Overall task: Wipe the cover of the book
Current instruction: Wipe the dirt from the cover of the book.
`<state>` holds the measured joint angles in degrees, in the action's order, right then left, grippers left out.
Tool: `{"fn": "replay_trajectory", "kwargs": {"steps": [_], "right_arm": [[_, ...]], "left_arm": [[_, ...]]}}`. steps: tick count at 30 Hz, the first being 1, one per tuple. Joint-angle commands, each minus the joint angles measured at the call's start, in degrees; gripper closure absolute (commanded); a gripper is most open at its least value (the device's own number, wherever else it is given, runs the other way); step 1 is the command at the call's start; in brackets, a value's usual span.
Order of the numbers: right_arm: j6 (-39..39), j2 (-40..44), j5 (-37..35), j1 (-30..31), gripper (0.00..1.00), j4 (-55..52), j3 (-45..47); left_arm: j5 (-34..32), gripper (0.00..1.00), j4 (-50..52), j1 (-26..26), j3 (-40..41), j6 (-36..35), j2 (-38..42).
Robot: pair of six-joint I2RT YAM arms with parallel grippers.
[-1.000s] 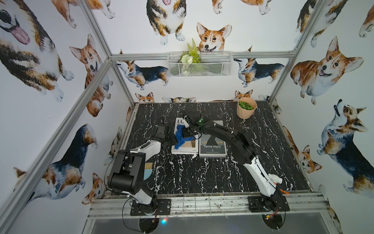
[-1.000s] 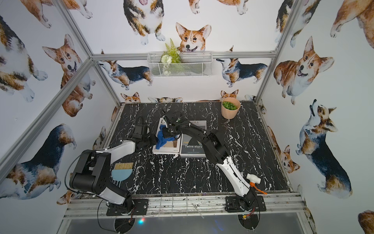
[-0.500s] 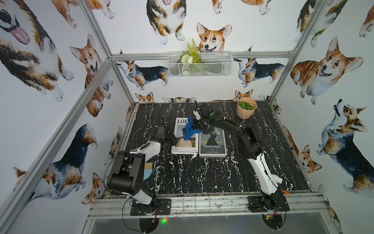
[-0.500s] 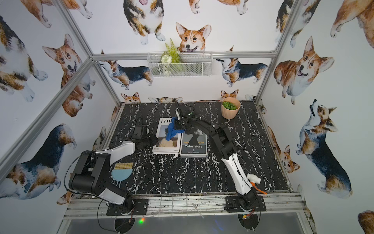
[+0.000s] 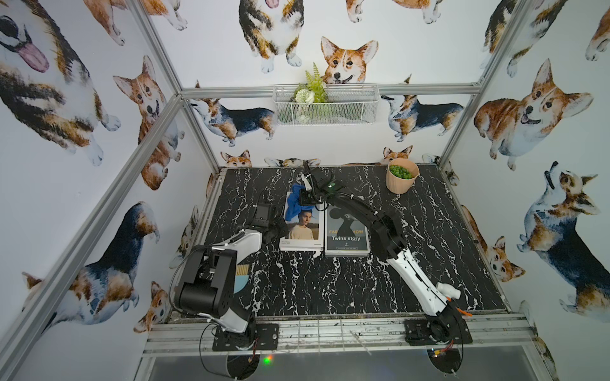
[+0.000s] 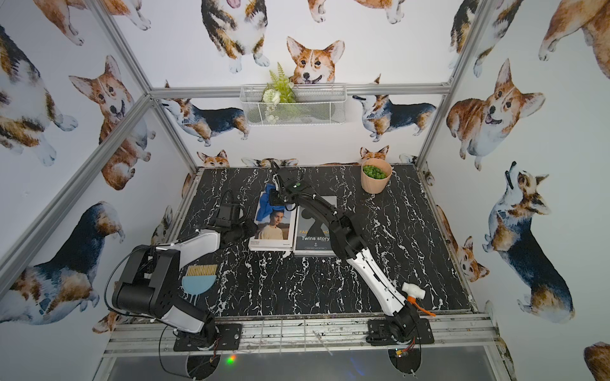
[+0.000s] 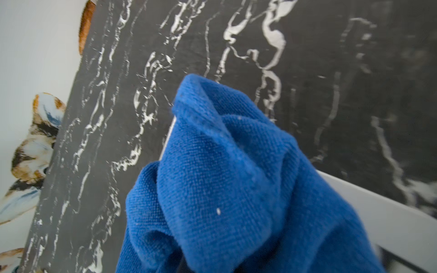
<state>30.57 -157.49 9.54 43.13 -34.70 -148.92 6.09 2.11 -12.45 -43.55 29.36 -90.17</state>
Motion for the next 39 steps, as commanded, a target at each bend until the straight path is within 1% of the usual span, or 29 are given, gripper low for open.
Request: {"fn": "replay_trajectory", "kwargs": {"steps": [1, 4, 7, 9, 14, 17, 19, 24, 28, 30, 33, 35, 37, 39], "right_arm": [[5.31, -4.24, -0.10, -0.29, 1.00, -12.92, -0.74], [7.51, -3.12, 0.74, -1.68, 1.00, -9.20, 2.88], [7.17, -1.64, -0.86, -3.58, 1.00, -10.19, 4.82], [6.01, 0.72, -2.57, -5.14, 1.00, -11.13, 7.92], [2.94, 9.97, -5.53, -8.05, 1.00, -7.39, 23.10], [1.17, 15.03, -4.24, -8.42, 1.00, -4.25, 32.09], [-0.07, 18.45, -2.58, -7.61, 1.00, -1.80, 38.09], [-3.13, 26.06, -2.03, -3.47, 1.00, 3.13, 52.27], [-2.93, 31.40, -2.07, 1.28, 1.00, 7.04, 62.54], [-2.34, 33.28, -2.22, 3.78, 1.00, 8.83, 66.24], [-1.51, 34.86, -3.36, 6.70, 1.00, 10.27, 69.30], [-0.60, 35.06, -2.89, 7.40, 1.00, 11.95, 70.04], [0.57, 33.99, -1.06, 7.40, 1.00, 13.70, 69.17], [1.90, 32.03, 1.72, 7.56, 1.00, 14.06, 66.24]], "left_arm": [[-1.74, 0.62, 11.51, -0.03, 0.92, -0.20, -0.98], [-1.73, 0.62, 11.43, 0.01, 1.05, -0.10, -0.71], [-1.72, 0.62, 11.51, -0.03, 0.84, -0.10, -0.70], [-1.61, 0.62, 11.43, -0.03, 0.78, -0.10, -0.87], [-1.41, 0.62, 10.86, -0.03, 0.70, 0.00, -1.57], [-1.30, 0.62, 10.48, -0.03, 0.73, 0.23, -2.06], [-1.35, 0.62, 10.13, -0.03, 0.96, 0.43, -2.28], [-1.06, 0.62, 9.32, -0.03, 1.28, 1.14, -2.47], [-0.87, 0.62, 9.09, -0.03, 1.39, 1.31, -2.73], [-0.70, 0.62, 9.14, -0.03, 1.29, 1.36, -2.86], [-0.51, 0.62, 9.23, -0.03, 1.27, 1.41, -2.69], [-0.44, 0.62, 9.23, -0.04, 1.28, 1.47, -2.43], [-0.44, 0.62, 9.23, -0.03, 1.19, 1.48, -2.54], [-0.24, 0.62, 9.32, -0.03, 1.00, 1.66, -2.80]]}}
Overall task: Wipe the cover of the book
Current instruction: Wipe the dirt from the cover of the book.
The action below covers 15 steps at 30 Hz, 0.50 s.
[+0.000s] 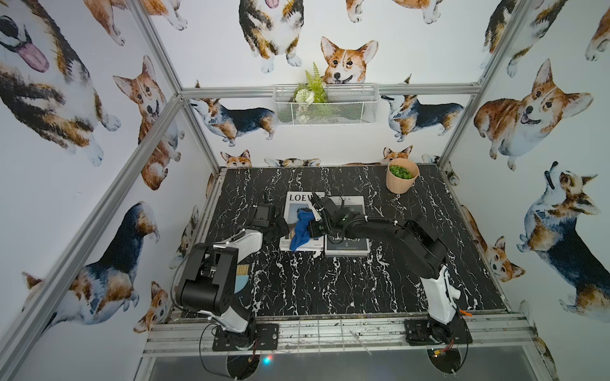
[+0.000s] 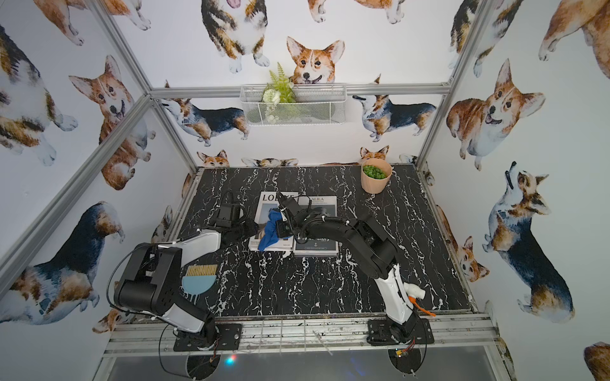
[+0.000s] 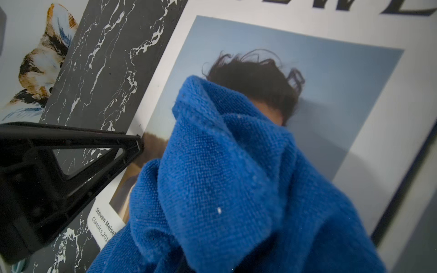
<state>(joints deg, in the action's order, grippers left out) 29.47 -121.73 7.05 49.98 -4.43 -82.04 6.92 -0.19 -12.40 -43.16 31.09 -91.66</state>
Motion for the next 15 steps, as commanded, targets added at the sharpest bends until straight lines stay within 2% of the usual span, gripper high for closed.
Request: {"fn": "replay_trajectory", "kwargs": {"steps": [1, 5, 9, 15], "right_arm": [[3.71, -4.59, 5.63, 0.86, 1.00, -15.62, -1.79], [5.81, -8.25, 8.22, 3.09, 1.00, -15.29, -7.39], [6.11, -10.14, 6.85, 4.01, 1.00, -17.46, -10.59], [3.74, -5.58, 1.50, -0.76, 1.00, -20.47, -4.13]], "left_arm": [[-1.05, 0.62, 11.61, -0.08, 0.53, 0.00, -1.32], [-0.60, 0.62, 11.61, -0.08, 0.53, 0.59, -0.83], [-1.00, 0.63, 12.42, -0.08, 0.45, 0.29, -0.03], [-1.92, 0.63, 13.63, -0.08, 0.38, -0.91, 0.60]]}}
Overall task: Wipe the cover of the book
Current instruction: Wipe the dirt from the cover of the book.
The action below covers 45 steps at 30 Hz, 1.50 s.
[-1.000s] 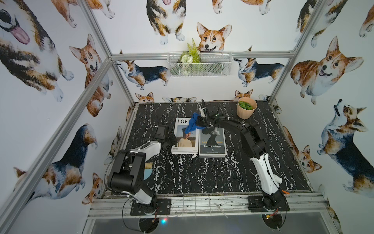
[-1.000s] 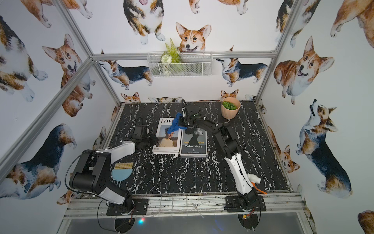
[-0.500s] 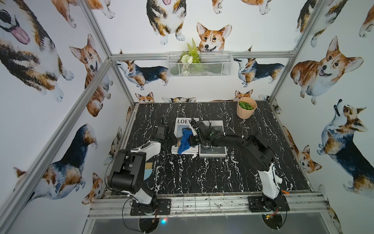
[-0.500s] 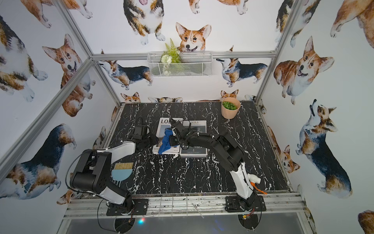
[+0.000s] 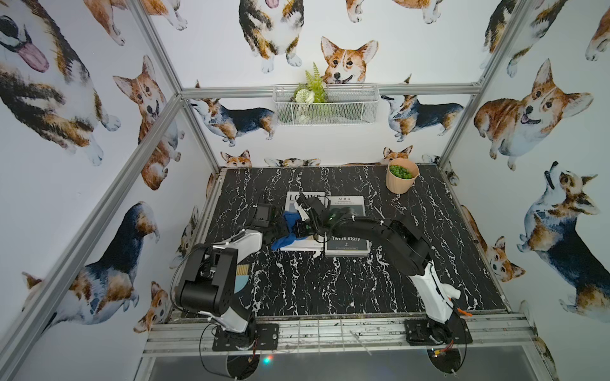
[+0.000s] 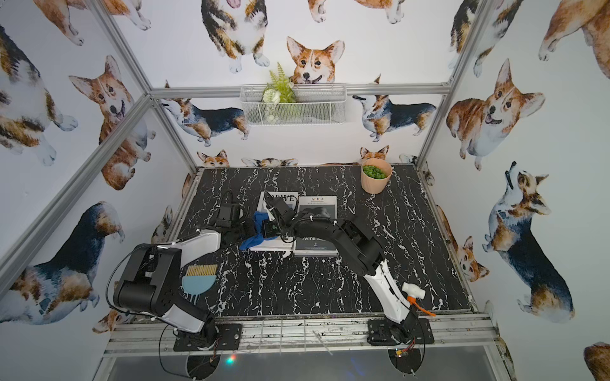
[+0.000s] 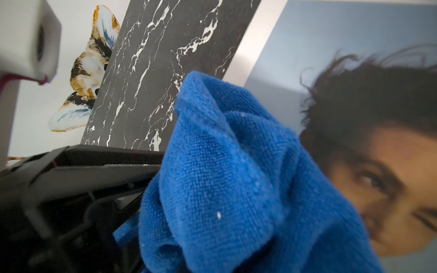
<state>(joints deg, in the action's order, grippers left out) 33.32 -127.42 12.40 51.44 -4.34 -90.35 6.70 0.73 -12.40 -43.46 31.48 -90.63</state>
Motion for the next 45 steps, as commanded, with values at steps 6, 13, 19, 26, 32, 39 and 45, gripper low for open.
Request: {"fn": "replay_trajectory", "kwargs": {"steps": [6, 13, 19, 26, 32, 39, 45], "right_arm": [[-3.08, 6.83, -6.69, -7.58, 1.00, -20.15, 14.05], [-2.83, 7.99, -4.86, -2.22, 1.00, -20.40, 14.76], [0.34, 7.13, -3.03, 0.22, 1.00, -17.37, 17.03], [-1.66, 11.49, -5.63, -3.52, 1.00, -16.68, 24.05], [-3.88, 9.55, -6.14, -8.08, 1.00, -17.91, 18.89], [-5.99, -3.00, -7.98, -11.09, 1.00, -24.64, -1.49], [-3.98, -15.38, -8.10, -15.32, 1.00, -33.58, -25.18]], "left_arm": [[-0.97, 0.63, 11.88, -0.08, 0.40, -0.80, -1.03], [-0.53, 0.63, 11.66, -0.08, -0.38, -0.46, -2.09], [-0.39, 0.63, 11.75, -0.08, -0.66, -0.54, -2.24], [-0.40, 0.62, 11.59, -0.11, -0.66, -0.73, -2.70], [0.13, 0.63, 10.96, -0.14, -0.79, -0.24, -4.01], [-1.10, 0.63, 12.31, -0.28, -0.79, -1.13, -2.93], [-2.34, 0.63, 13.24, -0.34, 0.08, -1.87, -1.66]]}}
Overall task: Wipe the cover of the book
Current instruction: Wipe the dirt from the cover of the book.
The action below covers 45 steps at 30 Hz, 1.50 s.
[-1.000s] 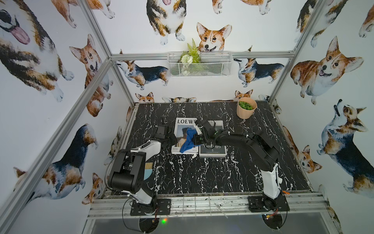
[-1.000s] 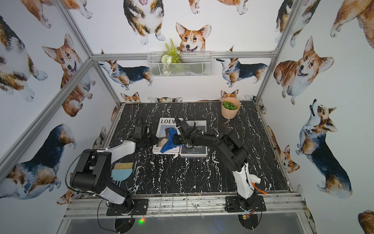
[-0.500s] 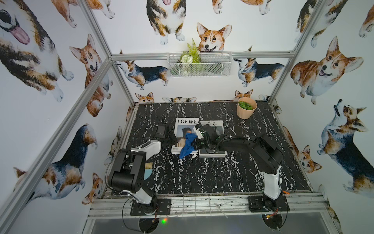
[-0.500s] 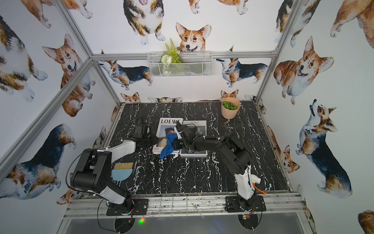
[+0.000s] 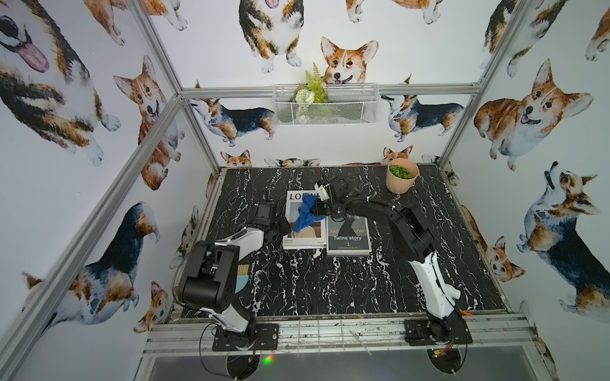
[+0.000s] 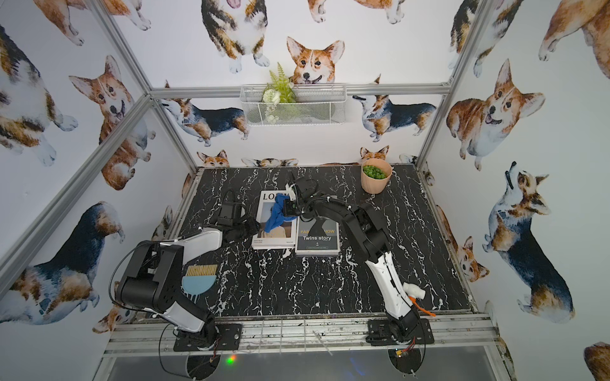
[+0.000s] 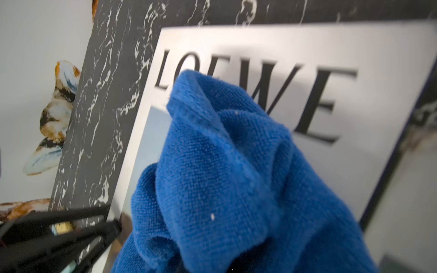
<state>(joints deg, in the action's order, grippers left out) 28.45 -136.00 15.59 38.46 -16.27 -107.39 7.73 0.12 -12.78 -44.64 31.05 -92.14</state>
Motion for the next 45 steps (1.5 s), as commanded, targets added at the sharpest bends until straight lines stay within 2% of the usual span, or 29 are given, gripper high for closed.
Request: {"fn": "replay_trajectory", "kwargs": {"steps": [1, 5, 8, 12, 18, 21, 26, 30, 35, 39, 45], "right_arm": [[1.06, -8.18, -11.08, -2.69, 1.00, -22.74, -10.86], [1.09, -14.49, -9.84, -3.30, 1.00, -29.02, -23.73], [1.35, -14.62, -7.24, -2.85, 1.00, -29.47, -23.27], [-0.29, -9.36, -6.70, -0.12, 1.00, -24.90, -10.36], [2.20, 3.39, -5.62, 5.77, 1.00, -11.44, 16.44], [4.06, 8.20, -5.40, 7.63, 1.00, -7.30, 23.90], [6.43, 14.12, -4.61, 7.76, 1.00, -3.81, 29.15], [5.42, 12.88, -5.65, 7.58, 1.00, -4.89, 24.86], [6.31, 2.56, -0.87, 9.03, 1.00, -10.03, 9.70], [7.24, -3.18, -1.14, 10.59, 1.00, -14.20, -0.81], [8.40, -1.78, -3.20, 7.56, 1.00, -13.94, -1.09]], "left_arm": [[-3.43, 0.63, 13.91, 0.06, 1.49, -1.43, -0.02], [-3.84, 0.63, 13.94, 0.03, 2.25, -1.54, 0.63], [-3.95, 0.63, 14.03, 0.04, 2.32, -1.55, 0.91], [-3.86, 0.63, 14.03, 0.09, 1.92, -1.48, 0.91], [-3.60, 0.63, 13.99, 0.04, 1.06, -1.43, 0.55], [-3.83, 0.63, 14.33, 0.05, 0.53, -1.45, 0.89], [-4.26, 0.63, 16.03, 0.12, -1.12, -1.42, 2.51], [-4.60, 0.63, 17.38, 0.03, -1.59, -1.08, 4.22], [-7.69, 0.63, 19.44, 0.18, -0.21, -1.27, 9.38], [-8.84, 0.63, 20.51, 0.25, 0.13, -1.64, 12.71], [-8.19, 0.63, 21.67, 0.21, -0.96, -2.73, 12.01]]}}
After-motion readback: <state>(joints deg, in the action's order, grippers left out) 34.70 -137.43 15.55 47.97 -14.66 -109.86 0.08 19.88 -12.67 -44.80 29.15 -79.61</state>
